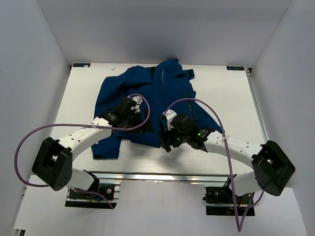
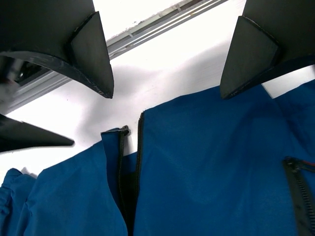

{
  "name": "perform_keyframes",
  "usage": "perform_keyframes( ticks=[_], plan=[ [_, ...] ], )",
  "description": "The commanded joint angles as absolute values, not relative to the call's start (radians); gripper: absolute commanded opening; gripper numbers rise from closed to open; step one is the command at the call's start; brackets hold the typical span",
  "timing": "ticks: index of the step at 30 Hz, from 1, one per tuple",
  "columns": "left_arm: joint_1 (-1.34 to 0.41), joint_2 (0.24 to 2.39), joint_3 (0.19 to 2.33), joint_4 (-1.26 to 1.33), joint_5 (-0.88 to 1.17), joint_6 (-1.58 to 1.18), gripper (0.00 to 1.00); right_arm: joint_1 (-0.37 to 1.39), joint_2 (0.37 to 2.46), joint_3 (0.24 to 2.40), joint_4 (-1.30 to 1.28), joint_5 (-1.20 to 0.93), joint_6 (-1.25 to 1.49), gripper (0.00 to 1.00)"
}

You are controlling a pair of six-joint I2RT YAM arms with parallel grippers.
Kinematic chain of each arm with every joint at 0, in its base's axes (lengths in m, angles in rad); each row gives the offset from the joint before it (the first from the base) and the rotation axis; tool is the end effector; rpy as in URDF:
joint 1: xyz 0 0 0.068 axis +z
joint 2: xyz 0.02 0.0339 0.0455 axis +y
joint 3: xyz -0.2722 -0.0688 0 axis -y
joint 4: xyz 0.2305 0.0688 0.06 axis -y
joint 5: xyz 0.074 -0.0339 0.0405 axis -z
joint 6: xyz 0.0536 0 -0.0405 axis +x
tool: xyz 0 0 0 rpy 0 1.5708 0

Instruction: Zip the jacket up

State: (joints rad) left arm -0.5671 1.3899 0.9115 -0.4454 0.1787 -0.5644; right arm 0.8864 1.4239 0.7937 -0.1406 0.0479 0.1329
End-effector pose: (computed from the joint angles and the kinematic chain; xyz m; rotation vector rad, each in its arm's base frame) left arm 0.2308 -0.1583 0.2273 0.0819 2.6090 -0.6663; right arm 0.1874 0.2256 0.2066 -0.8548 2.2261 0.4420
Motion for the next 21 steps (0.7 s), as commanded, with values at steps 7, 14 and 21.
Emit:
perform_keyframes(
  ticks=[7,14,21],
  plan=[
    [-0.574,1.25,0.928,-0.606,-0.075,-0.601,0.98,0.9,1.463,0.932,-0.205,-0.252,-0.017,0.89],
    [-0.572,1.163,0.891,-0.624,-0.112,-0.623,0.98,0.902,1.592,1.023,-0.268,-0.126,-0.04,0.89],
    [-0.572,1.169,0.897,-0.641,-0.129,-0.626,0.98,0.902,1.663,1.028,-0.314,-0.084,-0.02,0.89]
  ],
)
